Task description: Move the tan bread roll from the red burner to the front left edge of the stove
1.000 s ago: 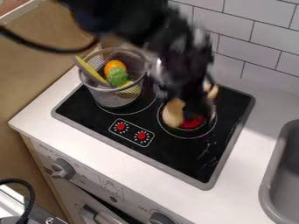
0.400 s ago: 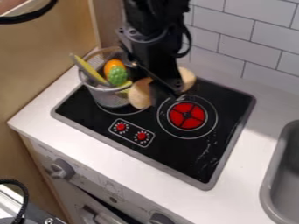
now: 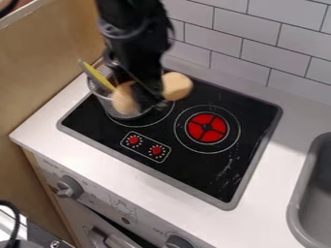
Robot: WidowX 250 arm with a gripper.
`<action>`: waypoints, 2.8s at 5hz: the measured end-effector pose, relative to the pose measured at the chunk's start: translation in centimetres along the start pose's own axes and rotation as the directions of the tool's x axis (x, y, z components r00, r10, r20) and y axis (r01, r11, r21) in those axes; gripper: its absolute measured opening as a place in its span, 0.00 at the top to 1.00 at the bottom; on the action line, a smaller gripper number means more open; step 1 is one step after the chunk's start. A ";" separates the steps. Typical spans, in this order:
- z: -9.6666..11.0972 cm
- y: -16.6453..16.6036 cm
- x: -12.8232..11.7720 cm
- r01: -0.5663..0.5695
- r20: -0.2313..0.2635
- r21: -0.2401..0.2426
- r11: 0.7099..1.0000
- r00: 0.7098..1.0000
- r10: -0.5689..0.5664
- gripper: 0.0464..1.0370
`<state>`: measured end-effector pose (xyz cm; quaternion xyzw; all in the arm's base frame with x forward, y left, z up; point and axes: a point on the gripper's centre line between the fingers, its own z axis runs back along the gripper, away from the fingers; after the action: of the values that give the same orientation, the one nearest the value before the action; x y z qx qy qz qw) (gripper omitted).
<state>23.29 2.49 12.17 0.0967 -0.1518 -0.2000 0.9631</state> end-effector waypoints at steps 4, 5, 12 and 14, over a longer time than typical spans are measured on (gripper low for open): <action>-0.8 5.4 -5.4 0.147 -0.039 -0.094 0.985 0.988 -0.151 0.44; -1.9 5.8 -5.7 0.244 -0.016 -0.176 0.954 0.968 -0.251 0.44; -8.5 6.4 -8.9 0.571 0.177 -0.210 0.794 0.821 -0.543 0.44; -10.1 7.3 -9.9 0.575 0.228 -0.175 0.799 0.813 -0.535 0.39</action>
<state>20.56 14.47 1.97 0.0046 -0.1720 -0.4980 0.8499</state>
